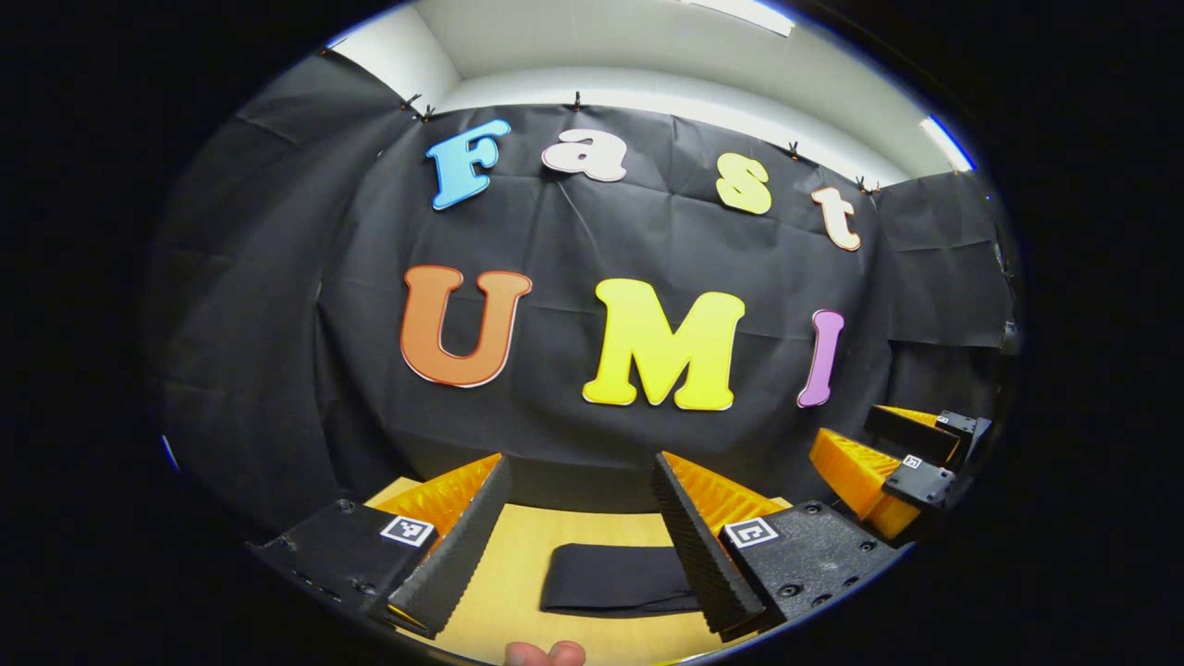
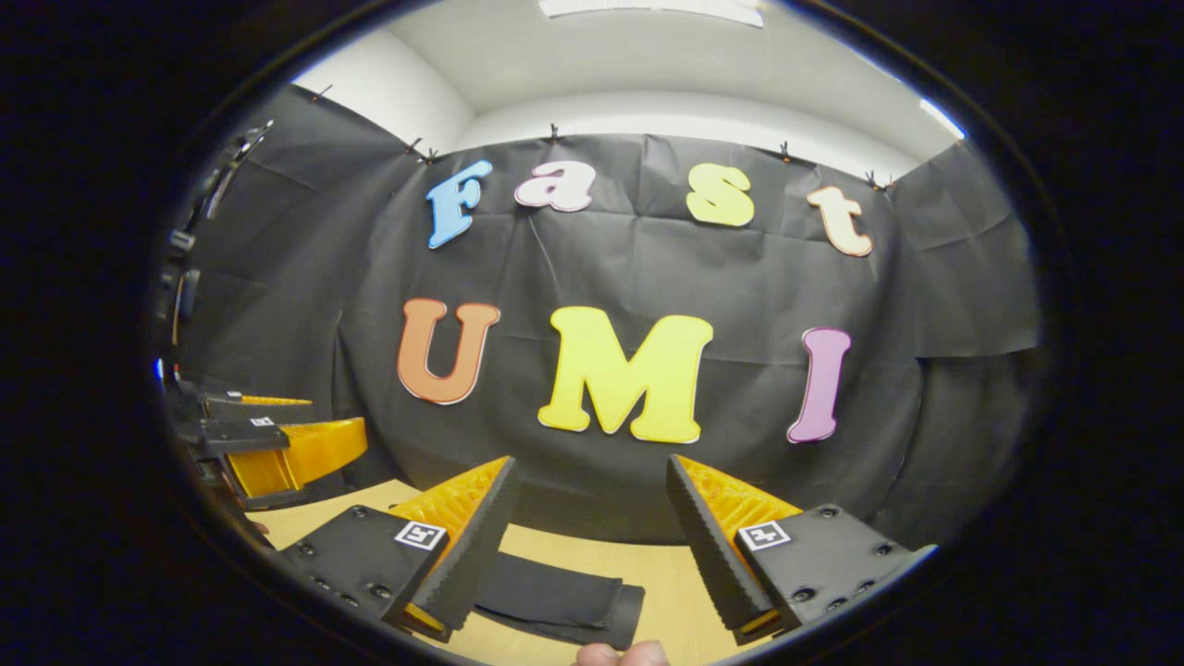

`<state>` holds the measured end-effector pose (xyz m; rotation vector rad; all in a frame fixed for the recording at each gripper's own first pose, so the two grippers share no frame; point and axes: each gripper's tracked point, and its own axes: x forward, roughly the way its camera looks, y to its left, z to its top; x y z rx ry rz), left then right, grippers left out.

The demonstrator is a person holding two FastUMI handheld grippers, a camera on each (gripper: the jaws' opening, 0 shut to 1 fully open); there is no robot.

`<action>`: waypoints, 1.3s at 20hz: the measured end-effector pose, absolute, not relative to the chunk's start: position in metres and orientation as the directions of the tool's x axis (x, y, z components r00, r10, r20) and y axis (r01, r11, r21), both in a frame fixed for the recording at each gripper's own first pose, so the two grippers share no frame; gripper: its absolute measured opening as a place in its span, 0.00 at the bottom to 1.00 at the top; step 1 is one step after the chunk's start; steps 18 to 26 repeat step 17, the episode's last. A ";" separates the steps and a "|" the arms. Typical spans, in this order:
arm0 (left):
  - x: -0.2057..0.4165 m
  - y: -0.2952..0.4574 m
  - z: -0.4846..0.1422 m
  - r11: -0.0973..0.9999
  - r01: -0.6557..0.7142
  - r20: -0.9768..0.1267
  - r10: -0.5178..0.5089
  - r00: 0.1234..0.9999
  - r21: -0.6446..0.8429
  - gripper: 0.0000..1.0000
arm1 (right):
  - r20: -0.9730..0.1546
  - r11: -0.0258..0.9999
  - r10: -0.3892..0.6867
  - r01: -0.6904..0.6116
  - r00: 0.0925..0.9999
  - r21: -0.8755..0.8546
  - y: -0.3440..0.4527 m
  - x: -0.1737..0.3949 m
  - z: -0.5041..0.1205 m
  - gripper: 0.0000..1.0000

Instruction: Grasp the waist and the cuffs of the jeans and fold them to make the two legs overlap; first hold the waist and fold one-third of the jeans toward the cuffs, then hold the cuffs and fold the remaining one-third in the same direction to finish folding.

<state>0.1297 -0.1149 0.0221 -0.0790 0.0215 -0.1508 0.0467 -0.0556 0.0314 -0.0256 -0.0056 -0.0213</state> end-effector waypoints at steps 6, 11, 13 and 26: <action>0.106 -0.085 0.046 0.985 0.144 0.016 -0.143 0.990 -0.093 0.98 | 0.005 0.999 -0.044 0.044 0.999 0.023 -0.028 0.043 0.044 0.99; 0.096 -0.091 0.039 0.974 0.201 0.014 -0.200 0.980 -0.106 0.98 | -0.007 0.997 -0.066 0.066 0.998 0.046 -0.022 0.036 0.040 0.99; 0.093 -0.096 0.035 0.971 0.216 0.002 -0.217 0.976 -0.104 0.98 | -0.012 0.996 -0.074 0.075 0.997 0.041 -0.023 0.031 0.038 0.99; 0.096 -0.097 0.034 0.966 0.234 0.003 -0.235 0.972 -0.108 0.87 | -0.028 0.993 -0.103 0.105 0.994 0.059 -0.031 0.030 0.033 0.99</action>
